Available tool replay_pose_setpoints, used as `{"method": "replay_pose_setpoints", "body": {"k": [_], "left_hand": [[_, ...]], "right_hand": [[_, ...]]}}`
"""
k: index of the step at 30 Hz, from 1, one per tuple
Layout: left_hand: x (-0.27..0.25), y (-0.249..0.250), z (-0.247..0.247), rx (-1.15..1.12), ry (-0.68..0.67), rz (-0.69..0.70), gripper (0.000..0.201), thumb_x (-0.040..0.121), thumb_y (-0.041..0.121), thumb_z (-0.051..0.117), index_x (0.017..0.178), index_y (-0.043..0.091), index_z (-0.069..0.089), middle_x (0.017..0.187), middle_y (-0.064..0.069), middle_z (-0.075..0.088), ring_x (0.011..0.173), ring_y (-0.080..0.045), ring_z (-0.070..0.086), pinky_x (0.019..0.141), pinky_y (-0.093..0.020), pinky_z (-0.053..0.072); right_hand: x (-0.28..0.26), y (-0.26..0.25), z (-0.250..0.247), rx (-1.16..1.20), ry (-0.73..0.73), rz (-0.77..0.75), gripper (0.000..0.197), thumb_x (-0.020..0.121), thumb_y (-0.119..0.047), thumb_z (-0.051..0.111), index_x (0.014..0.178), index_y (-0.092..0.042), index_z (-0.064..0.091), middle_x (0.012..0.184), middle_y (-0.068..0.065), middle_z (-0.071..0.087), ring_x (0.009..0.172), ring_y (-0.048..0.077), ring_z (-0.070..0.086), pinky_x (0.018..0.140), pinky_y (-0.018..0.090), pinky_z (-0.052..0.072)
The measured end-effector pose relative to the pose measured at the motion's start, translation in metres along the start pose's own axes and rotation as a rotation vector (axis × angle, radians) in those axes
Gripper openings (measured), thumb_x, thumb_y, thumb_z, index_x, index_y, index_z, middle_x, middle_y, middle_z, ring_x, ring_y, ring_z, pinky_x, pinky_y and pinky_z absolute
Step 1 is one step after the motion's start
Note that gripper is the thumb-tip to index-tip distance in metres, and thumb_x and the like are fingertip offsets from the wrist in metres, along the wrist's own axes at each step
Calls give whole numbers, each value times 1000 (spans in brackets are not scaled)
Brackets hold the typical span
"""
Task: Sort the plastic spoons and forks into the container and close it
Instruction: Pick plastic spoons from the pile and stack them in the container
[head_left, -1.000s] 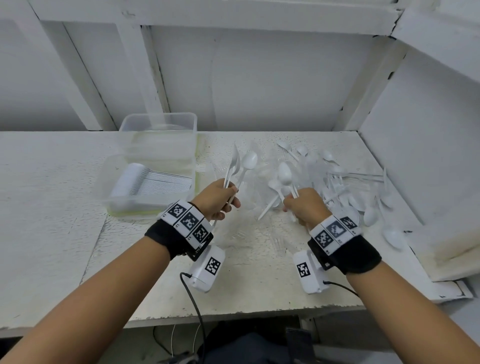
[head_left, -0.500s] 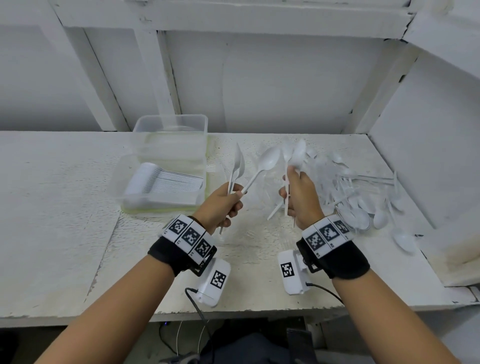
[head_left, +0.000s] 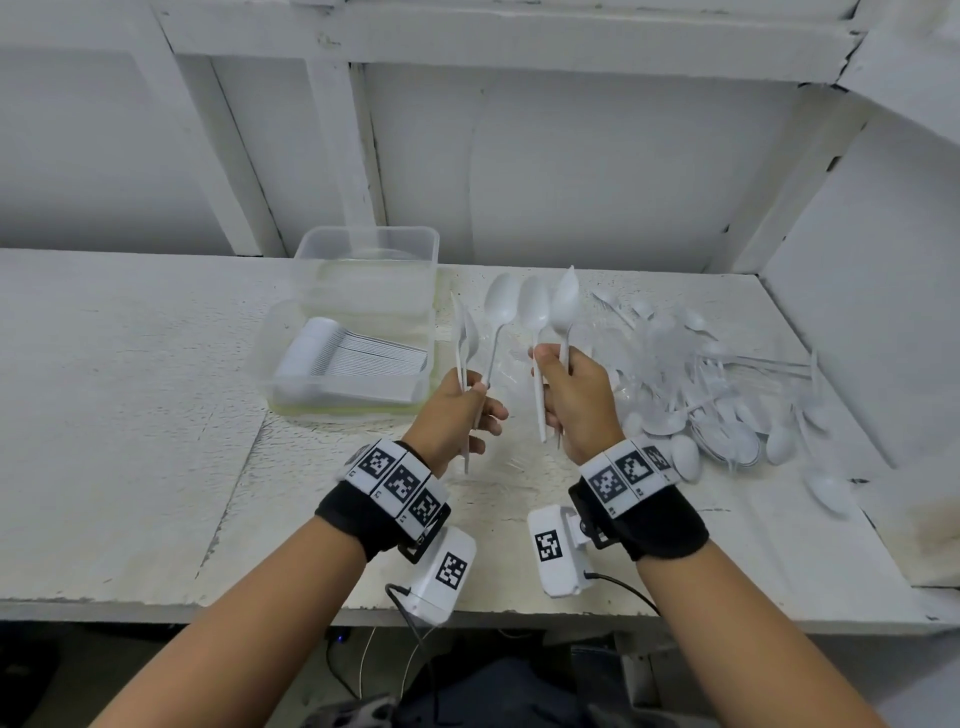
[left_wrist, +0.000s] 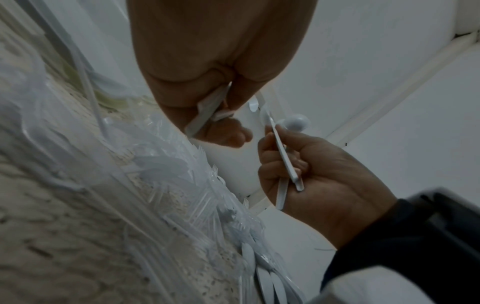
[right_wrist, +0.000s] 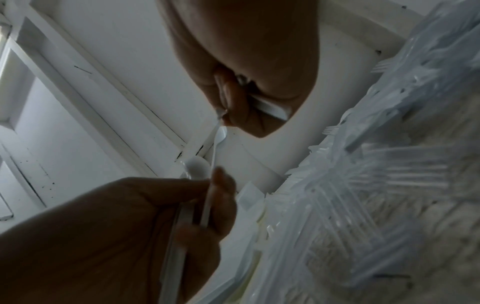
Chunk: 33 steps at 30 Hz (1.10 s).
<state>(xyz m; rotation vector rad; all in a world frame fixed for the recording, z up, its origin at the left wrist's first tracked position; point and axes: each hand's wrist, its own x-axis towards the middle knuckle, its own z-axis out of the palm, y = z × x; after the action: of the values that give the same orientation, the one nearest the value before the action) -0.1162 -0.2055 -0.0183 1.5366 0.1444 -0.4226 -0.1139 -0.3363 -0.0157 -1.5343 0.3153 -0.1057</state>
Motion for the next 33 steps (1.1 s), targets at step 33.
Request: {"method": "replay_pose_setpoints", "body": {"k": [33], "left_hand": [[-9,-8,-11,196,-13,-18,14,101,21,32,105,17,45,81,-5,60,66,-19,57,61,-31,50]], "right_hand": [[15,-8,-20,-94,123,-189,33,88,-24,62,70,-34,37,67,-14,38,57,0,34,54,16,29]]}}
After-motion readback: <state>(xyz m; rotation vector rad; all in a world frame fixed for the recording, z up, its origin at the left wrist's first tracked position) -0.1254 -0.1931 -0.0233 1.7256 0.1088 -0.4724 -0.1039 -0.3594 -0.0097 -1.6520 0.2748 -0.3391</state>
